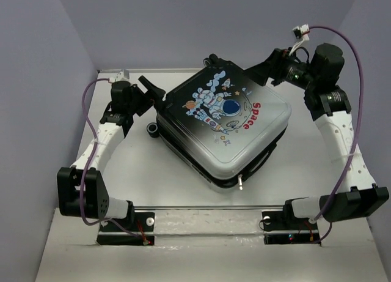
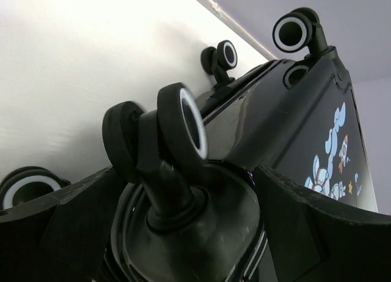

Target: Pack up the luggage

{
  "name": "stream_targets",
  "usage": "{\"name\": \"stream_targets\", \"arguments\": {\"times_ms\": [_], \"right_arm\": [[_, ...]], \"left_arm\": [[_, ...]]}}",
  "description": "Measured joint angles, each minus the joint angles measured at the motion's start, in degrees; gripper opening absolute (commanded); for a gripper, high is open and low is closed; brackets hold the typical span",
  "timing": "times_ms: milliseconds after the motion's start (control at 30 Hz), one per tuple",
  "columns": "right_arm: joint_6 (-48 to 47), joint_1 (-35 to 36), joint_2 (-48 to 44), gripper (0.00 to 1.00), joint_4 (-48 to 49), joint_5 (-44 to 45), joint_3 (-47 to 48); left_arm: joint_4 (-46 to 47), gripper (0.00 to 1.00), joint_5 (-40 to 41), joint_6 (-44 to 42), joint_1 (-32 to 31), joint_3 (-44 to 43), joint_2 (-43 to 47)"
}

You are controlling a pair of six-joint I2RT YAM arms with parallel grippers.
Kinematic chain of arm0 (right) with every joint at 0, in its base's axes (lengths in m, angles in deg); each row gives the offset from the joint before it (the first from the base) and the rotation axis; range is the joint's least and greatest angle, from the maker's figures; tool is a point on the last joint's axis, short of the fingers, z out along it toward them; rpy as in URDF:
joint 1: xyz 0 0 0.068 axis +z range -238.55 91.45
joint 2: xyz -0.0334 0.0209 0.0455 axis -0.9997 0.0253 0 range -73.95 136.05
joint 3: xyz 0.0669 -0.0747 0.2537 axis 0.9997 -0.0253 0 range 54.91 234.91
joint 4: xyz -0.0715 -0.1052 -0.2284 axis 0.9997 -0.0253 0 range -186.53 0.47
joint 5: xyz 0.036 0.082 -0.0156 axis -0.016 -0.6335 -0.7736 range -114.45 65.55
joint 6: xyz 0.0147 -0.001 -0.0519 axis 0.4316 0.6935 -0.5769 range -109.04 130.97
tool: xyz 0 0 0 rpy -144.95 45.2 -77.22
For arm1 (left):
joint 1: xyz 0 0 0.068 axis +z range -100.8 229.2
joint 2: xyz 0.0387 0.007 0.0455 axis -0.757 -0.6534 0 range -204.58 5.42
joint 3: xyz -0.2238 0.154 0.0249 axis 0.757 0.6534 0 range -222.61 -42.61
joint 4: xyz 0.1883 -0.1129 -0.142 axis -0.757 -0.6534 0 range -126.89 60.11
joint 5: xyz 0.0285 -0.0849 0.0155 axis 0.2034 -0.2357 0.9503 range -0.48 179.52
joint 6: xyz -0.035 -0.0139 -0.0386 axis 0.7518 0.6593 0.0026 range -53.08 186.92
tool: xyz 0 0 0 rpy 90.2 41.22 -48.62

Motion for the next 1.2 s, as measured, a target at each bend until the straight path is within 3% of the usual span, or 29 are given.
{"name": "stream_targets", "arguments": {"times_ms": [133, 267, 367, 567, 667, 800, 1000, 1200], "right_arm": [[-0.7, 2.9, -5.6, 1.0, 1.1, 1.7, -9.5], [-0.8, 3.5, -11.1, 1.0, 2.0, 3.6, -17.8], [-0.7, 3.5, -16.3, 1.0, 2.1, 4.2, -23.5], [-0.7, 3.8, -27.4, 1.0, 3.0, 4.9, -33.2], [-0.7, 3.8, -31.8, 1.0, 2.7, 6.3, -38.3], [-0.4, 3.8, -37.0, 1.0, 0.0, 10.8, -45.0], [1.2, 3.8, -43.7, 1.0, -3.8, 20.9, -50.8], [2.1, 3.8, -43.6, 1.0, -4.7, 25.3, -51.1]], "left_arm": [[3.1, 0.99, -1.8, 1.5, 0.0, -0.8, -4.9], [5.9, 0.89, -2.5, 2.8, 0.0, -1.0, -7.1], [8.5, 0.68, -2.8, 4.2, 0.0, -1.0, -8.2], [13.0, 0.43, -3.0, 8.4, 0.0, 0.1, -9.1], [16.8, 0.23, -3.2, 10.5, 0.0, 2.4, -9.1], [18.4, 0.08, -3.6, 11.8, 0.0, 3.1, -9.1], [18.2, 0.06, -3.8, 12.2, 0.0, 3.0, -7.7], [12.1, 0.06, -4.3, 11.0, -0.8, -0.9, -3.1]]}}
